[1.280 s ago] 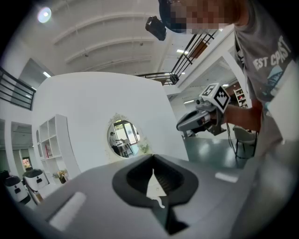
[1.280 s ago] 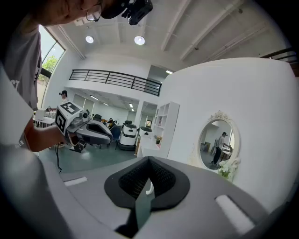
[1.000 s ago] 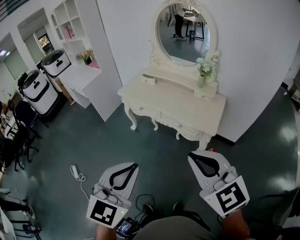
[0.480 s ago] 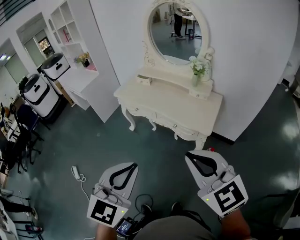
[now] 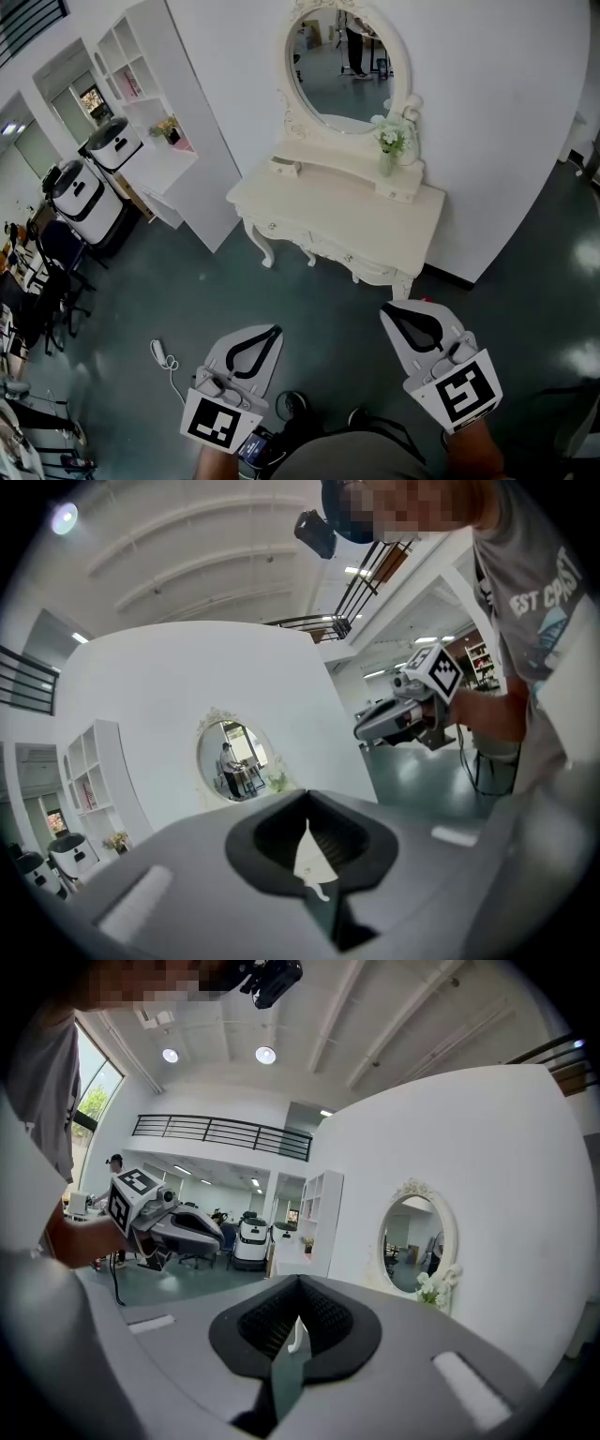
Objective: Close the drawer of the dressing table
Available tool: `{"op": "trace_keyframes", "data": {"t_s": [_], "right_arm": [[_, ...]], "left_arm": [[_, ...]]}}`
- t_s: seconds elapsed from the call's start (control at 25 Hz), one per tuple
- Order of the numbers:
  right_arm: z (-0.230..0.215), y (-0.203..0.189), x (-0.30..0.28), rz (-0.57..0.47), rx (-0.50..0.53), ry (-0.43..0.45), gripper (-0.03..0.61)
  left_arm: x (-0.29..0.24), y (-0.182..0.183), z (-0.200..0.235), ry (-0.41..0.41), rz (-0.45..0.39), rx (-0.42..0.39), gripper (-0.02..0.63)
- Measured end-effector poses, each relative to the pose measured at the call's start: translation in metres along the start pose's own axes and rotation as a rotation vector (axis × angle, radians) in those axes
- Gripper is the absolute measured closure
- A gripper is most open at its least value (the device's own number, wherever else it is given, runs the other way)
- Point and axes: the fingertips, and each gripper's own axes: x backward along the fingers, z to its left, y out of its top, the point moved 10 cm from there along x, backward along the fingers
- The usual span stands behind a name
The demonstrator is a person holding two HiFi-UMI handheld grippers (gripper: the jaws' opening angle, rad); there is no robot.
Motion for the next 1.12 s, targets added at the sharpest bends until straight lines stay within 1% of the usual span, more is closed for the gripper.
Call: {"op": "trace_keyframes", "data": {"t_s": [0.08,0.28,0.48,0.64,1.04,1.12], "right_arm": [[-0.005,-0.003,-0.001,0.006,-0.004,-0.011,0.577],[-0.013,-0.008,-0.01,0.03,-0.015,-0.049,0.577],[-0.02,-0.006,-0.029,0.057,-0.017,-0.108,0.577],[-0.022,0.0,-0.058,0.079,-0.019,-0.144,0.577],[-0.015,0.022,-0.158,0.115,-0.033,-0.208,0.577],[-0.011,0.027,-0.178,0.122,-0.033,-0.218,0.577]], "left_arm": [[-0.008,0.001,0.003,-0.019,-0.013,-0.029,0.612],[-0.029,-0.007,0.016,-0.048,-0.018,0.01,0.612],[-0.052,-0.02,0.043,-0.101,-0.052,0.011,0.612],[-0.067,-0.035,0.077,-0.128,-0.062,0.038,0.612],[-0.095,-0.079,0.18,-0.195,-0.1,0.028,0.612],[-0.097,-0.089,0.199,-0.203,-0.102,0.047,0.612]]}}
